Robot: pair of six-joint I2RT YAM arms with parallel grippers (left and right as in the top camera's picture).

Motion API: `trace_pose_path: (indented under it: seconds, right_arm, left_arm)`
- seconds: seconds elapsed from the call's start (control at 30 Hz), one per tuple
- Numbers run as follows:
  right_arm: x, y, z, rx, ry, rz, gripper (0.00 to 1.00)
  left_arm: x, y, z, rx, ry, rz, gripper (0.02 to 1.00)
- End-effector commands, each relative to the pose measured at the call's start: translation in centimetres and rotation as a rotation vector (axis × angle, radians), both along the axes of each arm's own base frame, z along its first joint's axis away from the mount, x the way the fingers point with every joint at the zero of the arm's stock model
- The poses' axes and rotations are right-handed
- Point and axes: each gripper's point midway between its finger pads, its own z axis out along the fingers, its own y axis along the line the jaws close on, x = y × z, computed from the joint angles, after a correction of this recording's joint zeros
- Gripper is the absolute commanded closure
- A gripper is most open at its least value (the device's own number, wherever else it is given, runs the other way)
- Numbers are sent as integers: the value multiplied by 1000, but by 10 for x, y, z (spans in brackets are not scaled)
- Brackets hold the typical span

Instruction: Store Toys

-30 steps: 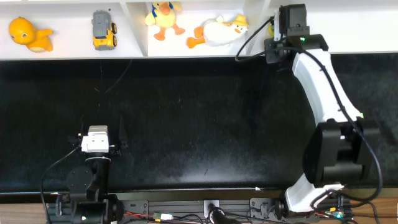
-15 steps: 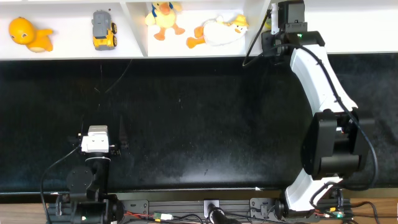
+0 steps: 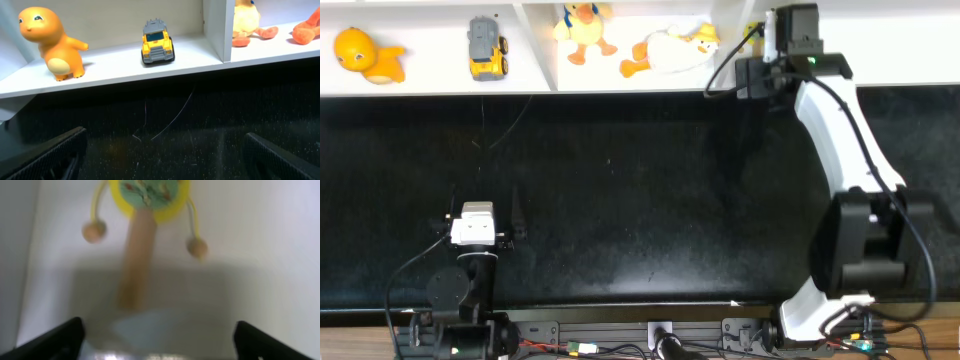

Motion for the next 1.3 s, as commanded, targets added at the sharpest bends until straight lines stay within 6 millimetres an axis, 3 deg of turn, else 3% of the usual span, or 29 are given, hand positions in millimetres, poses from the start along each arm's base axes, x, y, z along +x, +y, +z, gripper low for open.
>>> trace_pose_path:
  seconds: [0.03,0.33,0.5,0.63,0.93,1.0,1.03,1.1,1.2,1.3]
  right_arm:
    - [-35,-6,17,4,-34,-6,3]
    - [-123,-8,15,2,55,-6,5]
    - [-155,-9,35,2,64,-6,5]
    - [-157,-9,46,3,27,-6,9]
    - [-157,-11,44,3,33,-14,5]
    - [-146,-11,50,5,-17,-14,45]
    - [-136,-11,57,5,-66,-14,3]
    - [-126,-15,64,8,-119,-30,5]
    - [-127,-20,64,12,-115,-48,7]
    - [-137,-39,57,7,-70,-98,5]
  left_arm:
    - [0,2,0,19,-6,11,23]
    - [0,2,0,19,-6,11,23]
    - [0,2,0,19,-6,11,20]
    - [0,2,0,19,-6,11,23]
    - [0,2,0,19,-6,11,20]
    - [0,2,0,19,-6,11,20]
    - [0,2,0,19,-6,11,20]
    - [0,2,0,19,-6,11,20]
    - [0,2,0,19,-6,11,23]
    - [0,2,0,19,-6,10,20]
